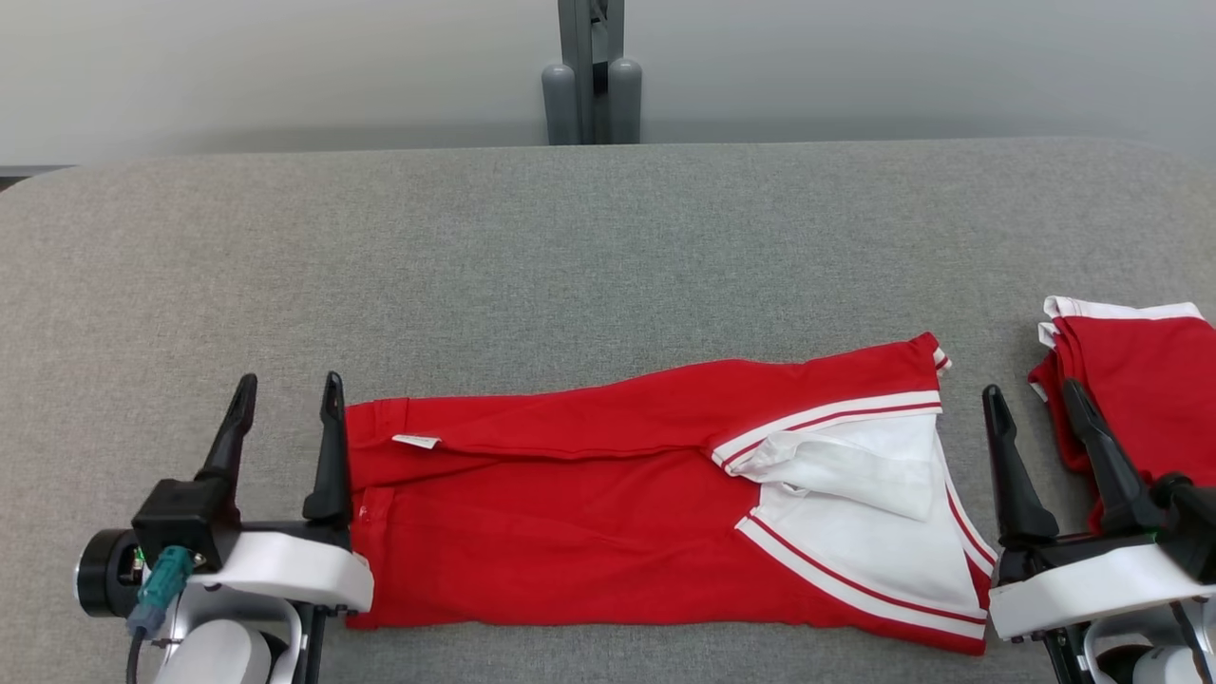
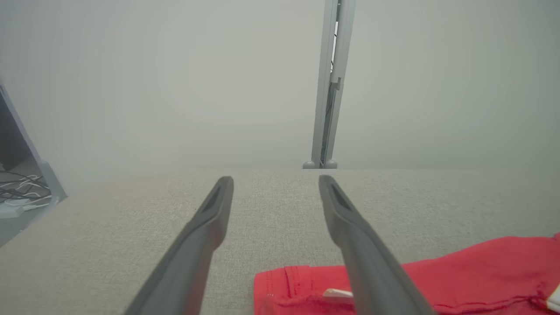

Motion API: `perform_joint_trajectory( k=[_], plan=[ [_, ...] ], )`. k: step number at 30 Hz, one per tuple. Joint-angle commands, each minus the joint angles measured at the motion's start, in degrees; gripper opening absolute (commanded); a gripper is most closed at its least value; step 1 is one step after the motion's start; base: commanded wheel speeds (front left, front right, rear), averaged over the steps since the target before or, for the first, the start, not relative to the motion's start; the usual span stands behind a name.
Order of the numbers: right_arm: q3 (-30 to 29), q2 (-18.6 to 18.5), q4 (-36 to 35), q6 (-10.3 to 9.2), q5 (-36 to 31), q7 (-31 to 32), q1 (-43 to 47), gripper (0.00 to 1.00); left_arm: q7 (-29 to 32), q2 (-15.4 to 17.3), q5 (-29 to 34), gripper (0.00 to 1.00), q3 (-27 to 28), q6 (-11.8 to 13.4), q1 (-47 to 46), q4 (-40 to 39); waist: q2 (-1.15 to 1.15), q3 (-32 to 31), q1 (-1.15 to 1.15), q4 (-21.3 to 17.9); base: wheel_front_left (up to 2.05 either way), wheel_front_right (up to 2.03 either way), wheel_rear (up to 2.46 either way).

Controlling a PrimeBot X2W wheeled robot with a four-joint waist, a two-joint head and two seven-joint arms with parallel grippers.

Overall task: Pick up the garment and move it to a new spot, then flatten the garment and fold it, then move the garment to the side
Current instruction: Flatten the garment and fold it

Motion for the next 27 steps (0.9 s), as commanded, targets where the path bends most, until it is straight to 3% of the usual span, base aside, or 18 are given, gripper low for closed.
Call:
perform_joint_trajectory(
  k=[1,15,27],
  plan=[
    [-0.2,-0.1,0.3,0.02,-0.4,-0.2,0.6,1.00,-0.2,0.0,0.9,1.00,0.3,-0.4,0.7,0.4,0.00,-0.1,0.00,-0.1,0.00,0.00,0.00],
    [-0.4,-0.7,2.9,0.02,0.2,1.5,-0.7,1.00,-0.2,-1.7,4.1,1.00,1.5,-2.0,0.2,3.3,0.00,1.0,0.00,0.8,0.00,0.00,0.00],
    [1.5,-3.2,21.5,0.02,3.4,-1.4,-5.3,1.00,-0.2,-3.1,4.9,1.00,1.8,-3.5,-2.2,4.0,0.00,4.8,0.00,3.1,0.00,0.00,0.00]
  ],
)
